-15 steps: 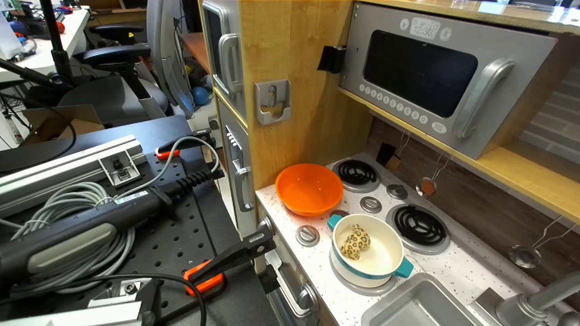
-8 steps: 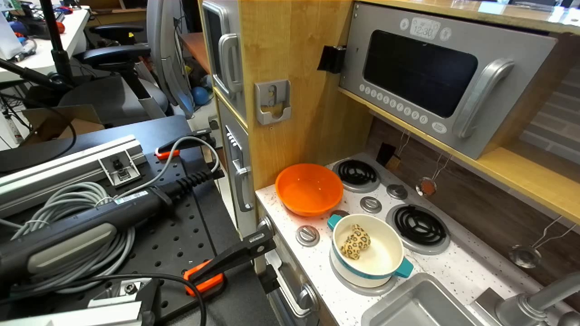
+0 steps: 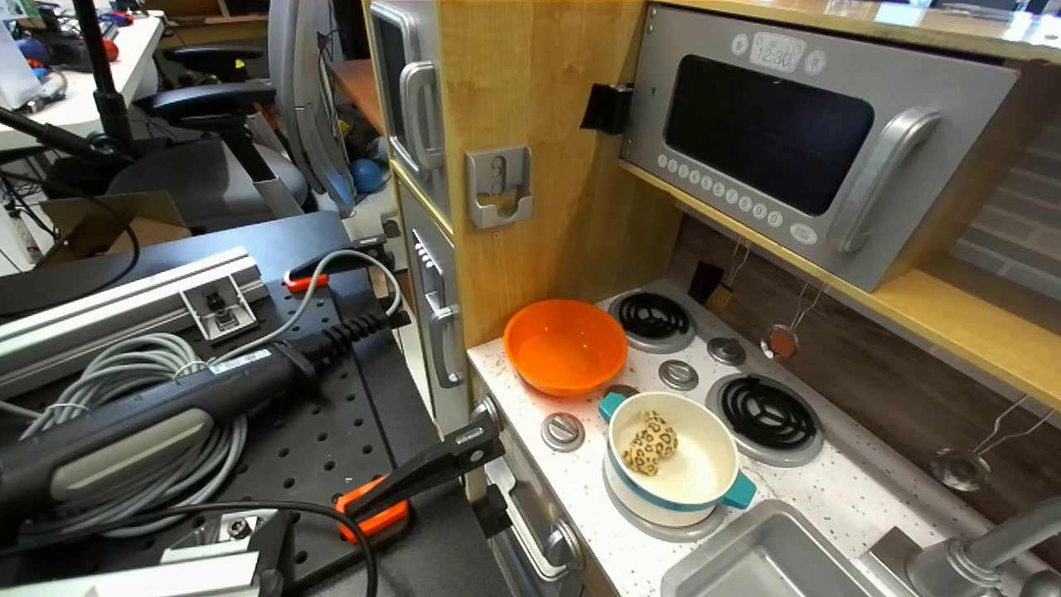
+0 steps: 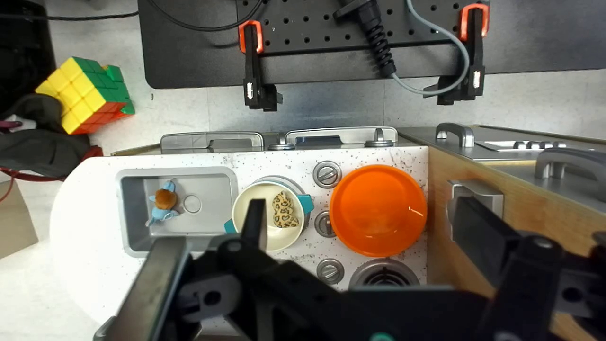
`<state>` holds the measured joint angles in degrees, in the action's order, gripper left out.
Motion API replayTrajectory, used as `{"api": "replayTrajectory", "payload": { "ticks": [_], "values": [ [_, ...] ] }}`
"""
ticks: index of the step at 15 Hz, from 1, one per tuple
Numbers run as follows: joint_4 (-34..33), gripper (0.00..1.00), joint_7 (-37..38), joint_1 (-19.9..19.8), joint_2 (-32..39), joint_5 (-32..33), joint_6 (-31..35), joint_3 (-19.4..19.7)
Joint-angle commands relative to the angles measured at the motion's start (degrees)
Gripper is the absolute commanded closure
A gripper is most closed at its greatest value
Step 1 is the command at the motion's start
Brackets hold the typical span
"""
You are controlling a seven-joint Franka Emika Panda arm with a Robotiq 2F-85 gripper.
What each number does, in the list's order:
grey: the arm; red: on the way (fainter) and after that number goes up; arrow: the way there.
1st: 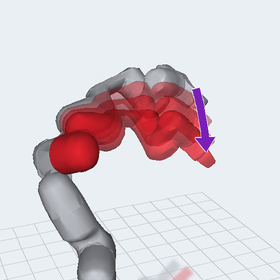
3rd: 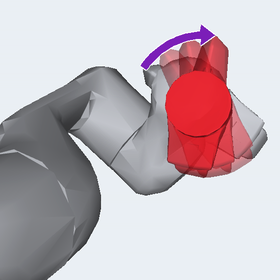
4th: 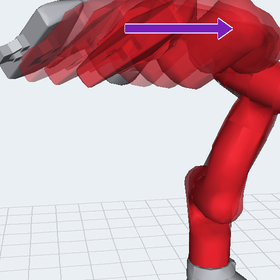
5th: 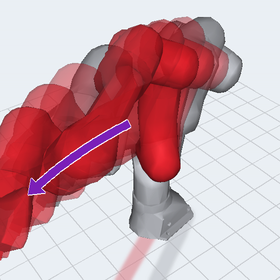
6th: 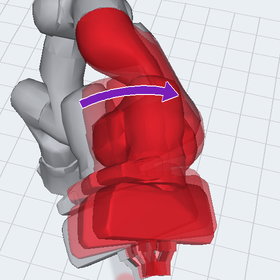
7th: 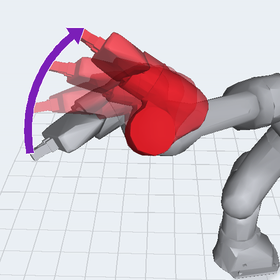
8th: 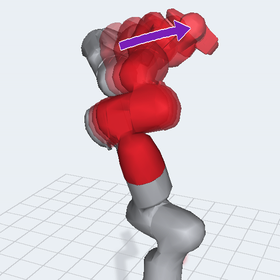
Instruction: Pick up the pot from the stove and rotate it clockwise.
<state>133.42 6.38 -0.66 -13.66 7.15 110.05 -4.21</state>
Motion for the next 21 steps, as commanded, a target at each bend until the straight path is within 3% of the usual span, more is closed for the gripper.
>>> {"api": "replayTrajectory", "payload": {
  "ticks": [1,15,21],
  "values": [
    [-0.08,0.0,0.12,0.6,0.03,0.11,-0.11,0.55],
    [-0.08,0.0,0.12,0.6,0.03,0.11,-0.11,0.55],
    [12.38,0.0,1.73,3.32,-4.3,9.23,3.4,-3.25]
  ]
}}
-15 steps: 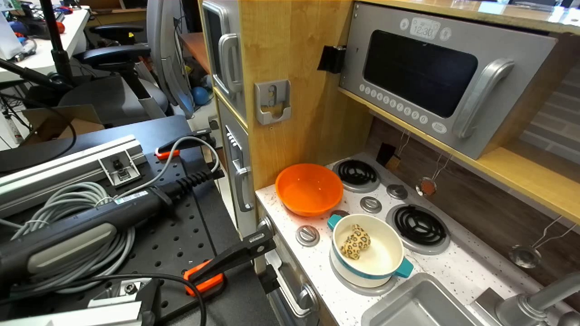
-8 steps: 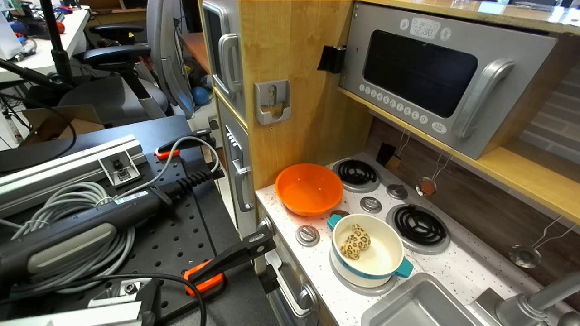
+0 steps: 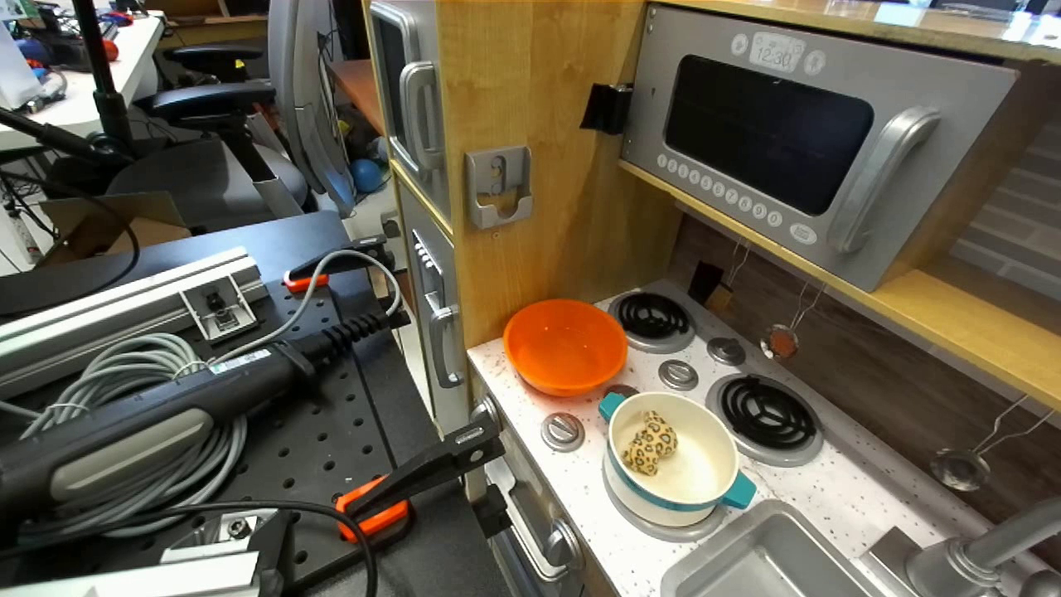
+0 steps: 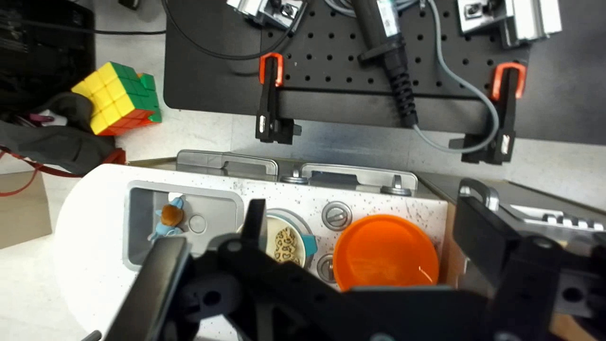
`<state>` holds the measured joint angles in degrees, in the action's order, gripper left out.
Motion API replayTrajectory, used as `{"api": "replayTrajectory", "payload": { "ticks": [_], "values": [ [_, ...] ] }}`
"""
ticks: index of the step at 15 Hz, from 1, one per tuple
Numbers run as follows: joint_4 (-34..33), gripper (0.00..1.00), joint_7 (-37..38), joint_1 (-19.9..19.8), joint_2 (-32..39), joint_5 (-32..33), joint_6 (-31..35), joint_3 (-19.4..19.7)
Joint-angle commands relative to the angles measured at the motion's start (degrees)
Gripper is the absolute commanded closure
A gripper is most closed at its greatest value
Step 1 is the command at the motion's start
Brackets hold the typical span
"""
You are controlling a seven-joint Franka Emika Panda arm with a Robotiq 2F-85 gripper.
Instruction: Pick up the pot from the stove and rotate it clockwise.
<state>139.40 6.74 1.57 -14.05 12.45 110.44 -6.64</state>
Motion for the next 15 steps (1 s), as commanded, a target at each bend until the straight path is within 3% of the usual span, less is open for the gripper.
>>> {"api": "replayTrajectory", "payload": {
  "ticks": [1,5,9,15],
  "values": [
    [7.91,0.0,1.51,1.24,-4.31,4.96,3.89,-0.89],
    [13.05,0.0,-1.07,-0.48,-4.64,9.31,13.33,1.47],
    [14.2,0.0,-3.13,-4.63,2.33,16.09,28.38,5.33],
    [10.06,0.0,-4.84,-10.94,20.45,20.92,51.86,12.35]
  ]
}}
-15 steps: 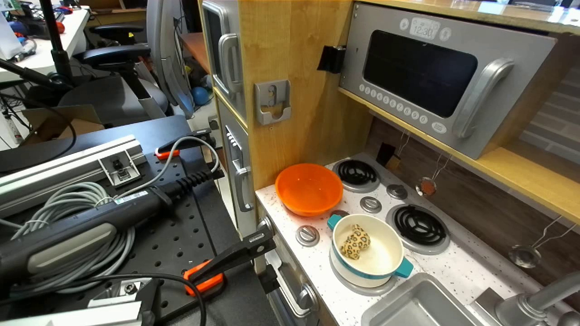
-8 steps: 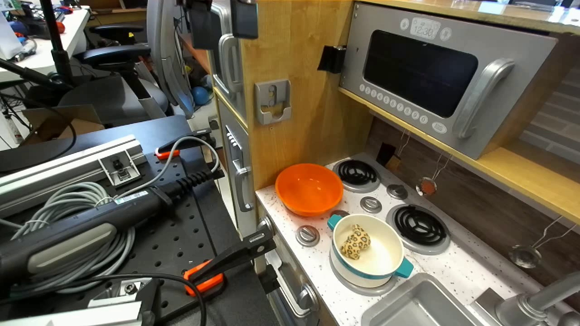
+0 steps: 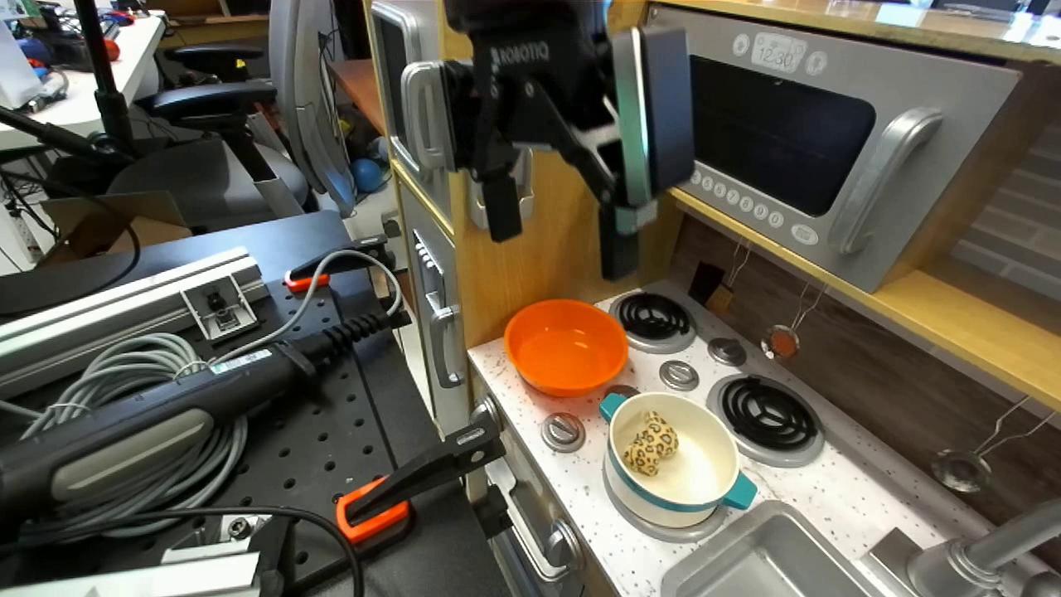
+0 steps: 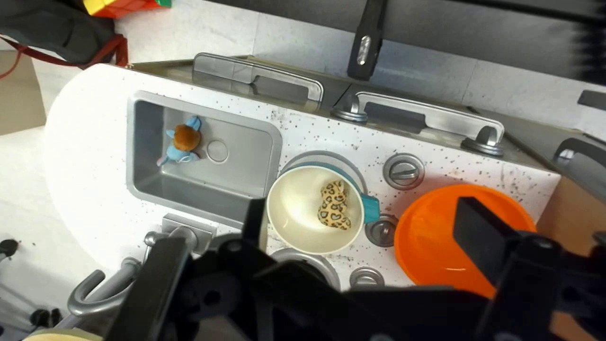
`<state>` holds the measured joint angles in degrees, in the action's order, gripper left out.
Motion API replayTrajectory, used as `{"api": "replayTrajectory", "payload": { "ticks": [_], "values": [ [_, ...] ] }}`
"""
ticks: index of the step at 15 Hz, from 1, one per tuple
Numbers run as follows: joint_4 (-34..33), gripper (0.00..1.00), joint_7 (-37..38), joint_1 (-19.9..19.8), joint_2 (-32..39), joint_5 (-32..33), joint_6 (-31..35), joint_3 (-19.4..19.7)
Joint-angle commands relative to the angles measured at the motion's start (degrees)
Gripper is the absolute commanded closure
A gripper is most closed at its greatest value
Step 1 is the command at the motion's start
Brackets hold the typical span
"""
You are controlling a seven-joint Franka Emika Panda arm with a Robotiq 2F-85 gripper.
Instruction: Pick up the pot from the stove and rotate it clockwise.
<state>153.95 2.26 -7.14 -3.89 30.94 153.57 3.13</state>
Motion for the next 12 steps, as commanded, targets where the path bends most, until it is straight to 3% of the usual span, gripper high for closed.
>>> {"api": "replayTrajectory", "payload": {
  "ticks": [1,4,8,12],
  "values": [
    [-6.33,0.0,-0.79,-2.52,14.17,2.14,11.58,3.82],
    [-12.46,0.0,-6.97,-2.7,24.64,-5.72,15.45,5.15],
    [-23.18,0.0,-15.51,-6.95,36.53,-18.06,11.96,-0.27],
    [-32.18,0.0,-20.72,-10.67,43.97,-22.99,6.83,-4.59]
  ]
}}
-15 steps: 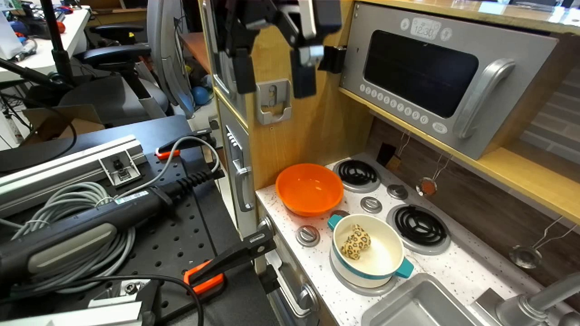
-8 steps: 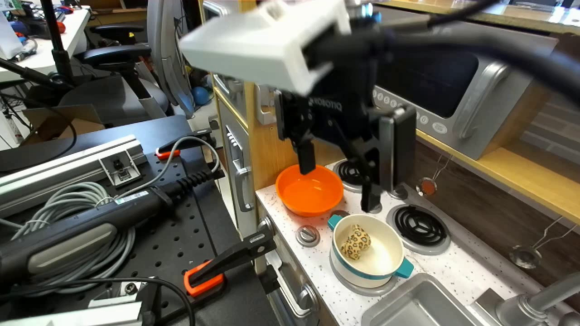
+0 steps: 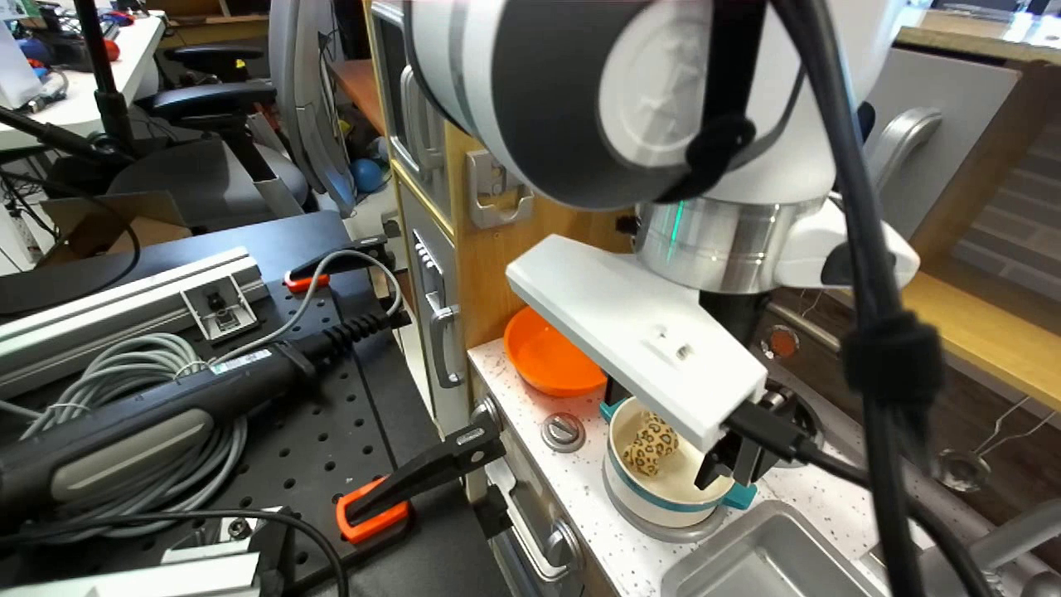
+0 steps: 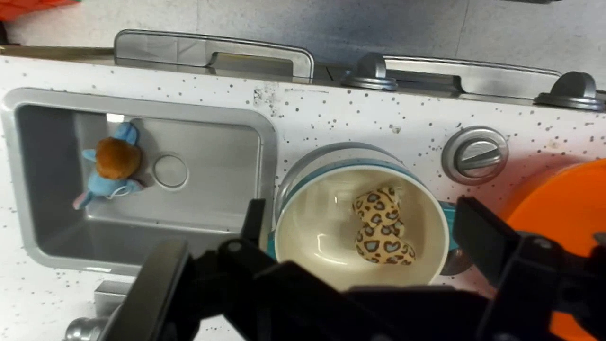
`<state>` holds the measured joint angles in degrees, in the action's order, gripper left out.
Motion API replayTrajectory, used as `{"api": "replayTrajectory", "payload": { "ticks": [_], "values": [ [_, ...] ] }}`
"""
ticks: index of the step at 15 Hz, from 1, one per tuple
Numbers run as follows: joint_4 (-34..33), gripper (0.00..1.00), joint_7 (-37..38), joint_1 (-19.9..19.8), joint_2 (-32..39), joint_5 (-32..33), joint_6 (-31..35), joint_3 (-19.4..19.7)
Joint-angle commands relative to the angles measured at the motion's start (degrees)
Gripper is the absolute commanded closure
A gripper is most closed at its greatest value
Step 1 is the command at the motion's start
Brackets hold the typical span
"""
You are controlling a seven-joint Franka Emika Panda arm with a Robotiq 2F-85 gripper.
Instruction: Pick up the pot from the stove and rotate it clockwise.
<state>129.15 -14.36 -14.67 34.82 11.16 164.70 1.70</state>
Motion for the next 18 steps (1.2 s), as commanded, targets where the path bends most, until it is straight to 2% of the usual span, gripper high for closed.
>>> {"api": "replayTrajectory", "payload": {
  "ticks": [1,3,6,12,15,18],
  "values": [
    [-9.42,0.0,-5.11,-3.65,6.86,-3.57,-5.48,-3.63],
    [-12.32,0.0,-6.84,-3.48,9.04,-2.93,-7.27,-3.39],
    [-14.29,0.0,-8.91,-1.23,10.72,0.01,-8.33,-1.16],
    [-14.65,0.0,-12.06,0.31,12.44,3.37,-8.16,0.11],
    [-14.41,0.0,-13.38,1.75,13.07,6.8,-7.89,1.25],
    [-14.2,0.0,-14.46,4.77,13.9,11.79,-7.99,3.41]
  ]
}}
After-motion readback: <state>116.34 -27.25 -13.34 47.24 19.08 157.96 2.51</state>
